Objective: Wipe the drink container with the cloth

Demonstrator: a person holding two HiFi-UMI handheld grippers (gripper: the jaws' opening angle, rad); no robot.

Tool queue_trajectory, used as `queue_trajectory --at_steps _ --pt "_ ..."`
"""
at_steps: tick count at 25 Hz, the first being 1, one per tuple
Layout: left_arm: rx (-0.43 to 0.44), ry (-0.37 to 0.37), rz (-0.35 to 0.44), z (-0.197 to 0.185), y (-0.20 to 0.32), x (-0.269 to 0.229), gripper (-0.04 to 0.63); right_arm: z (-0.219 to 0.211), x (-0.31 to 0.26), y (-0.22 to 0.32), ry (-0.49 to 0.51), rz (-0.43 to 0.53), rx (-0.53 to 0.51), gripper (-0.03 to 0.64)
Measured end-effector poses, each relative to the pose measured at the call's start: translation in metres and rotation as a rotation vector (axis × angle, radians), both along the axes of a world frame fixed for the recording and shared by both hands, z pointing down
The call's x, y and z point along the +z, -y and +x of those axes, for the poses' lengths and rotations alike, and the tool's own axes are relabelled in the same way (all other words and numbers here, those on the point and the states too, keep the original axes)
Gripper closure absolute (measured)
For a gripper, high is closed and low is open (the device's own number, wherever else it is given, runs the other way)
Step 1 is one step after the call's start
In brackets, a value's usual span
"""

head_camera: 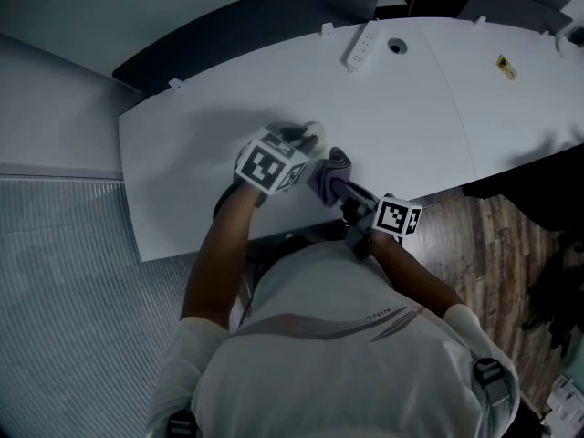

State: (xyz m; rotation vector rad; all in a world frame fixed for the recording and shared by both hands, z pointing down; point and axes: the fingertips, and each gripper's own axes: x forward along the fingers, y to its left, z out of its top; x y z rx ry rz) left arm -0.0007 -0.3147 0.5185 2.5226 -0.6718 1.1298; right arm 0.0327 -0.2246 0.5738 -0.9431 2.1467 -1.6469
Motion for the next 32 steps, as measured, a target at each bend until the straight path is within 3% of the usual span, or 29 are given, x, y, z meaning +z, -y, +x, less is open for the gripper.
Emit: queue_trajectory --at_steps 4,7,23,32 --pt "-0.003 0.003 0.0 0.001 -0.001 0.001 0.522 0.005 -0.035 0.021 0.177 0.085 0.098 0.532" --pt "-0.007 0.001 -0.002 0.001 -0.002 0.0 0.522 0.001 -0.041 0.034 0.201 0.088 0.121 0.532" --pt "-0.007 -0.004 -0.006 0.002 0.001 0.001 0.522 -0.018 0.048 0.061 -0.136 -0.049 0.021 0.528" --pt "-0.019 -0.015 -0.008 0.001 -0.001 -0.001 0.522 -0.02 0.089 0.06 -0.201 -0.149 -0.043 0.526"
